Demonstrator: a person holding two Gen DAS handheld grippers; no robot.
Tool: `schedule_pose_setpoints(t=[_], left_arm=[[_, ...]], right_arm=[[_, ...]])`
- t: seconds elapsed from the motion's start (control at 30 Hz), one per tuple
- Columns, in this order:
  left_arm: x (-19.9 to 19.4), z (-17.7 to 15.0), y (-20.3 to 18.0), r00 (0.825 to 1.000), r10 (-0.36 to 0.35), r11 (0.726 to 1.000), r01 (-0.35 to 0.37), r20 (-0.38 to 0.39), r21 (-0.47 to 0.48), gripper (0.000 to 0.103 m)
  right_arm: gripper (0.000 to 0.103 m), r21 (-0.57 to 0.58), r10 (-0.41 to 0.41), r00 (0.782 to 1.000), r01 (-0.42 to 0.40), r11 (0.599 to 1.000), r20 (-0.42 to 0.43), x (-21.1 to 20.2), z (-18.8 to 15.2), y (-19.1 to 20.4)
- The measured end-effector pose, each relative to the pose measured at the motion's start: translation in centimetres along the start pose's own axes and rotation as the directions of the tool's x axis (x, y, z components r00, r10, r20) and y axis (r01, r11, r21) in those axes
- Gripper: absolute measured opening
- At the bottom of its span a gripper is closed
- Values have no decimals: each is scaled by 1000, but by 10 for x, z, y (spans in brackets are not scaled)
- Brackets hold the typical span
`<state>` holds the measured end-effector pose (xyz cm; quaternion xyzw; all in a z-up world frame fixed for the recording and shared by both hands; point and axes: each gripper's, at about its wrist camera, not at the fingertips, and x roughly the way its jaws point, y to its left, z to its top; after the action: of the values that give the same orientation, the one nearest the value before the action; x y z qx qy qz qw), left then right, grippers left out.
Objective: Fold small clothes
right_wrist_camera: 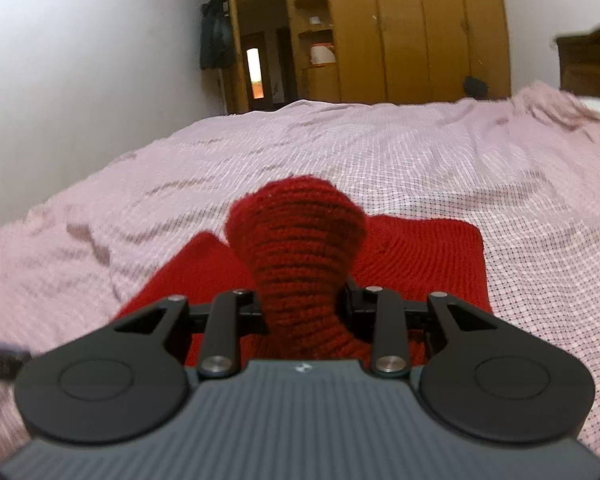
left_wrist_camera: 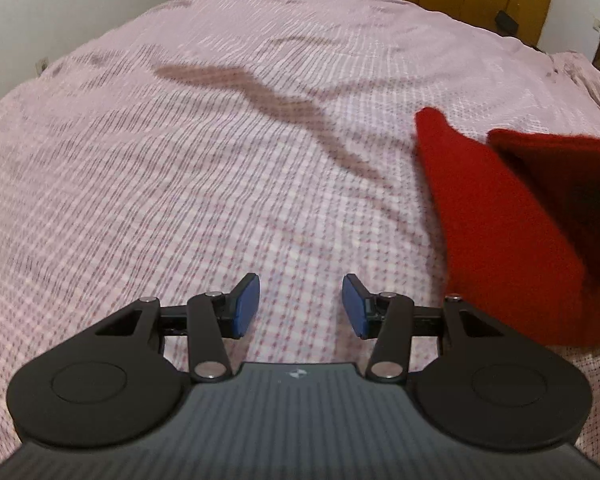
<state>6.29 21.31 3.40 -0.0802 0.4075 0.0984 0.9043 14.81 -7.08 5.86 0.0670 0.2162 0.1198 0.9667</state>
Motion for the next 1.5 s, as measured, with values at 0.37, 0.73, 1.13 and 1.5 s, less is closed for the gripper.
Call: schedule_pose_setpoints(t=[0.37,0.73,1.13,1.5], left_arm=[[-17,-8,51,999,-34,994,35,11,-106,54],[-18,-16,66,1000,-20,993,22,17,-115,54],[-21,-14,64,1000,-9,993,11,19,-120,54],[-44,-9,31,998,-47,996,50,40,-70,54]], right_arm=[[33,-160,19,983,11,987,183,-27,17,53],[33,-520,59,994,-4,854,89,-13,-68,118],[45,-546,152,987,-103,832,45,-36,-79,120],[63,-339,236,972,-220,915,9,-114,-55,96]])
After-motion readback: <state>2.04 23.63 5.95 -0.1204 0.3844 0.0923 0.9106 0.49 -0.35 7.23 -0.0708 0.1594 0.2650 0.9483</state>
